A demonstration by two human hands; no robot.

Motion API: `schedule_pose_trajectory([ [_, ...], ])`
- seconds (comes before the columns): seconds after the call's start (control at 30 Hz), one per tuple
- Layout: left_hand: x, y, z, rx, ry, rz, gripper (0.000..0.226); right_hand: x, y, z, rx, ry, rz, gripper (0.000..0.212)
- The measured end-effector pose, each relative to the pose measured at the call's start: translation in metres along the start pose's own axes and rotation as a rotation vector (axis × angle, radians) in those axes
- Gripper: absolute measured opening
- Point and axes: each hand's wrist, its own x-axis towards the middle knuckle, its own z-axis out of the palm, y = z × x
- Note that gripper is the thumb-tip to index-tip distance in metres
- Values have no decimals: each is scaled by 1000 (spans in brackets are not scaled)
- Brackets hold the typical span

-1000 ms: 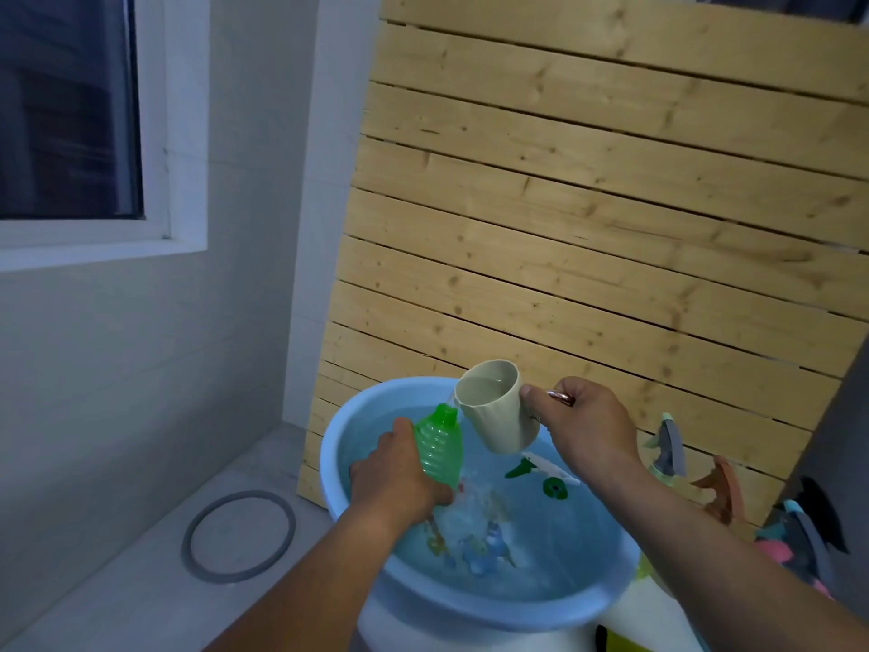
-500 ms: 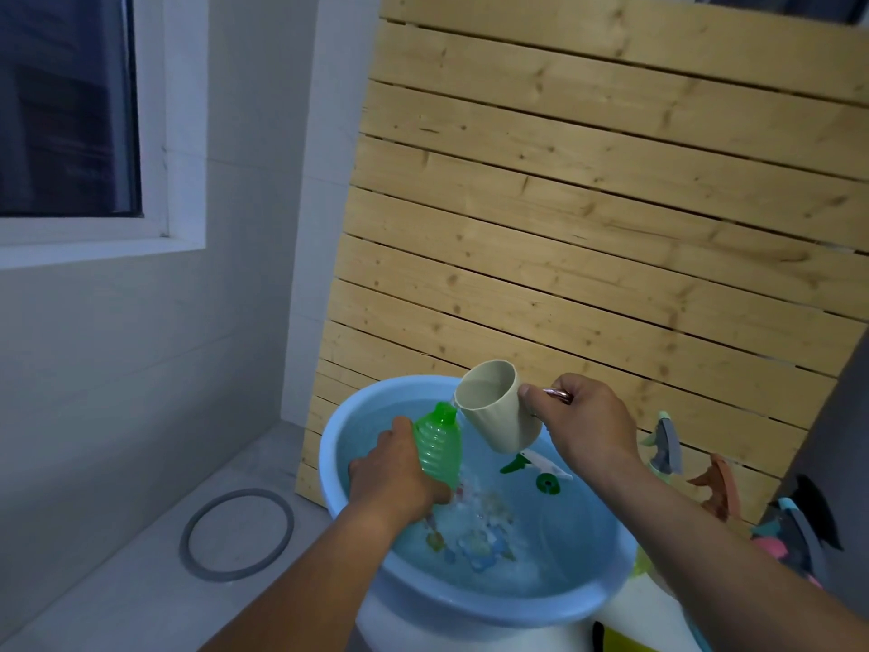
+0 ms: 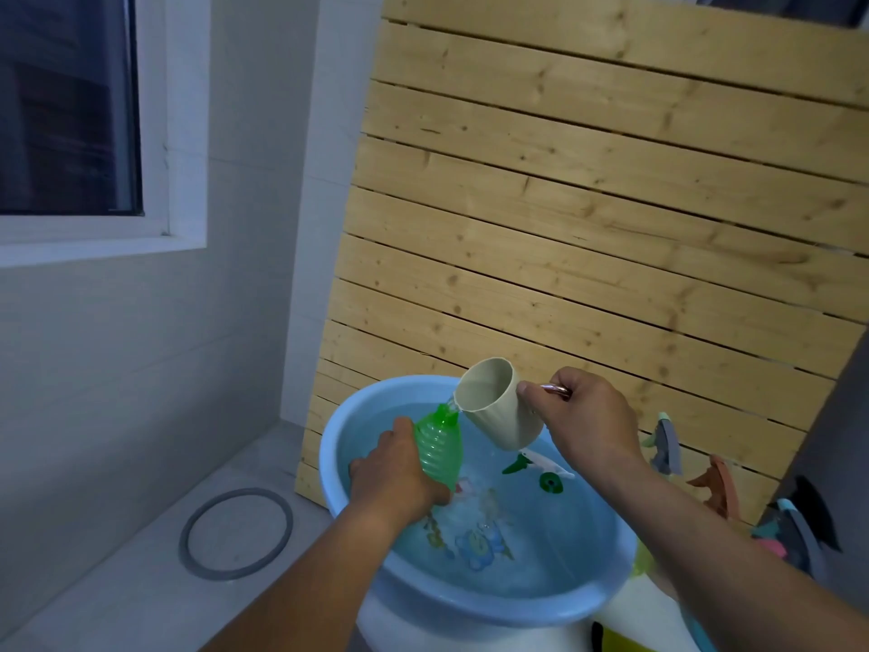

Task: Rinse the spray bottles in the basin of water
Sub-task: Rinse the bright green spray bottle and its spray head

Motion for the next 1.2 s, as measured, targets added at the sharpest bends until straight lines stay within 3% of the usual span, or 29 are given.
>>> schedule_pose_trajectory([
  [1.2, -2, 1, -2, 22, -30, 0, 70, 0, -4, 1, -108, 28, -83, 39],
])
